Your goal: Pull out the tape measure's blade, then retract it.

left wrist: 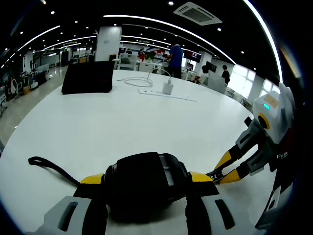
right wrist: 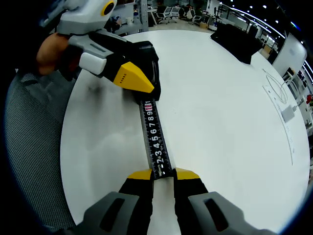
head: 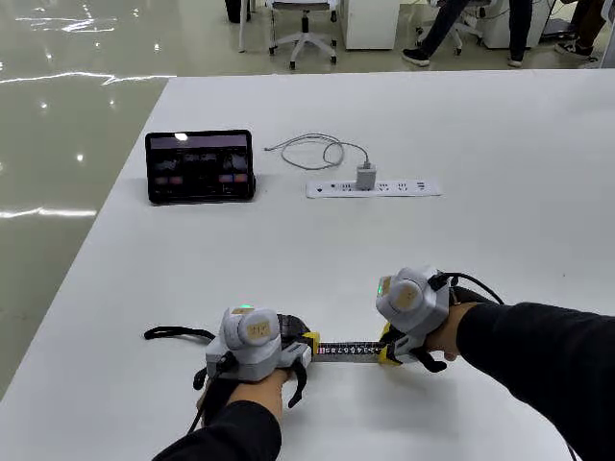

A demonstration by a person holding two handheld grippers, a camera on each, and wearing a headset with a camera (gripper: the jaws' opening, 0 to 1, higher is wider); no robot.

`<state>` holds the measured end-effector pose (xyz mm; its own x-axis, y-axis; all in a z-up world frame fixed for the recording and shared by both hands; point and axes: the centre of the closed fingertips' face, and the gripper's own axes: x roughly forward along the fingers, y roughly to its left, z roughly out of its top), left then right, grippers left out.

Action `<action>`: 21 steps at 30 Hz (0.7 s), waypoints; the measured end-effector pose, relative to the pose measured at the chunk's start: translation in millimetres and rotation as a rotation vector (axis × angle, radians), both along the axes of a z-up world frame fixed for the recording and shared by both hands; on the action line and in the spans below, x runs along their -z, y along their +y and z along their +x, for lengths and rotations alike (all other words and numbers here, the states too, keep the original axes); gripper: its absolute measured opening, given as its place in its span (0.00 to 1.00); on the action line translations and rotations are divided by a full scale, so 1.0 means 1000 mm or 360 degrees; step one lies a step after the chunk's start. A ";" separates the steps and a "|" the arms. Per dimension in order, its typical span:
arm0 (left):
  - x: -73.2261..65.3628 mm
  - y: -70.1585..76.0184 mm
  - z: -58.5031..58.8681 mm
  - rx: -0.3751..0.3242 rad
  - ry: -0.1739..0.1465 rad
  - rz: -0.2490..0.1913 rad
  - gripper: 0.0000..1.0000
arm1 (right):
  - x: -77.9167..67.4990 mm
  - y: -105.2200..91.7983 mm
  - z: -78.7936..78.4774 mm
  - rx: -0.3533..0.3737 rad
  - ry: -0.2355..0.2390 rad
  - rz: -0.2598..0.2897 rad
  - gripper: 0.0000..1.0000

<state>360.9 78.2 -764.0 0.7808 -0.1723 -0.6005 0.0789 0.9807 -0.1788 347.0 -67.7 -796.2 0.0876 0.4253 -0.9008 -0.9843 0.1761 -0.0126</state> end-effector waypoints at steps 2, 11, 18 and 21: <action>0.000 0.000 0.000 -0.0002 0.0009 -0.0006 0.61 | 0.000 0.002 0.000 -0.0014 -0.0008 0.0005 0.12; 0.001 0.000 0.000 0.0005 0.0021 -0.0011 0.60 | -0.002 0.008 0.000 -0.0014 -0.0015 0.0072 0.12; 0.001 0.000 0.000 0.0005 0.0021 -0.0011 0.60 | -0.001 0.011 0.001 -0.0016 -0.0007 0.0090 0.11; 0.001 0.000 0.001 0.0006 0.0023 -0.0009 0.60 | -0.001 0.013 0.001 -0.0027 -0.0005 0.0094 0.11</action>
